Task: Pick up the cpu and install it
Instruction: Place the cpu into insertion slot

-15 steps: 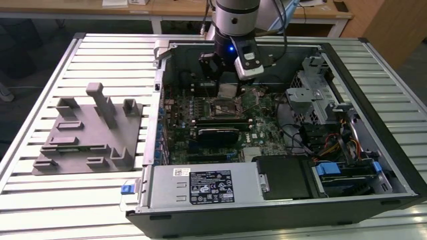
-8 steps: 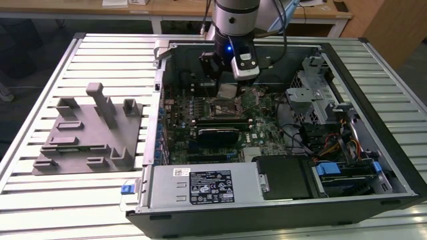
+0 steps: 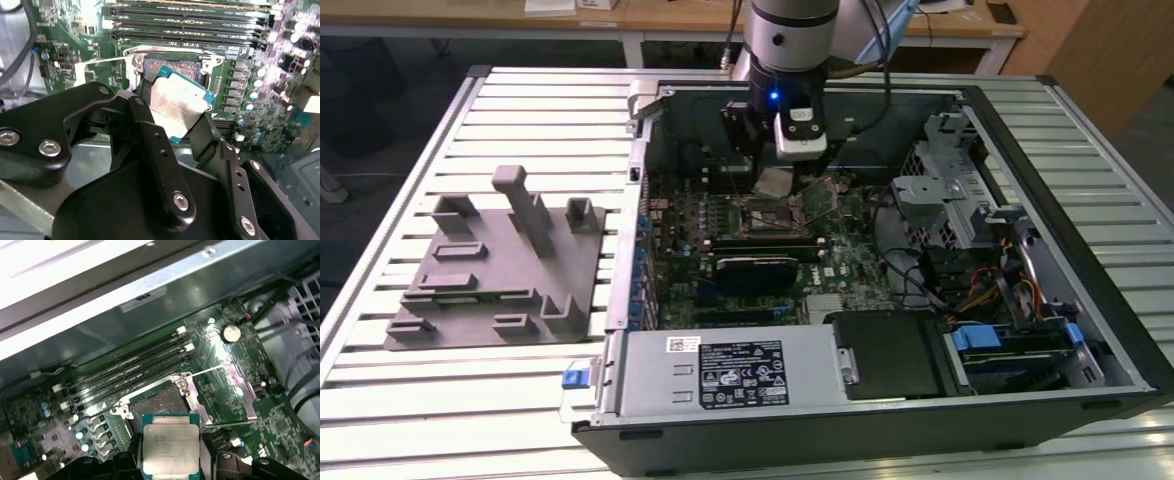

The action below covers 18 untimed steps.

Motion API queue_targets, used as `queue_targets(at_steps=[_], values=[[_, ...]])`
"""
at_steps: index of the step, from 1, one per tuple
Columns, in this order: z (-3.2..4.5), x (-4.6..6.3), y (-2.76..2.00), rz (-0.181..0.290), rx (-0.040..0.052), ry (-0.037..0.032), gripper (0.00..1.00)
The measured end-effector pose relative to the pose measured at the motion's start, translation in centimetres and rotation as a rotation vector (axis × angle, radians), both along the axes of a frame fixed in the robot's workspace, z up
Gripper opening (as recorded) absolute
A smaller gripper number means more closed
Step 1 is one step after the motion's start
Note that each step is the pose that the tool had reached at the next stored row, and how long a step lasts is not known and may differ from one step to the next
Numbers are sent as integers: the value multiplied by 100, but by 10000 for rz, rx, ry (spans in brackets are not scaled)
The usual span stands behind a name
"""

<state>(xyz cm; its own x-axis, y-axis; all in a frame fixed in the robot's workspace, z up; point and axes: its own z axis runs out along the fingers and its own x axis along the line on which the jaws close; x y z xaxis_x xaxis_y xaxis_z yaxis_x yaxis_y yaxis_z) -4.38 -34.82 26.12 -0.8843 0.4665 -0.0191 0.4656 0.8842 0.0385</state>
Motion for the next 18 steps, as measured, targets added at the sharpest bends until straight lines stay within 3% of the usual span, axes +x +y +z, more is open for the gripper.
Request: queue_targets(at_steps=[18], values=[[-17, 0, 0, -3288, 0, 0, 54]])
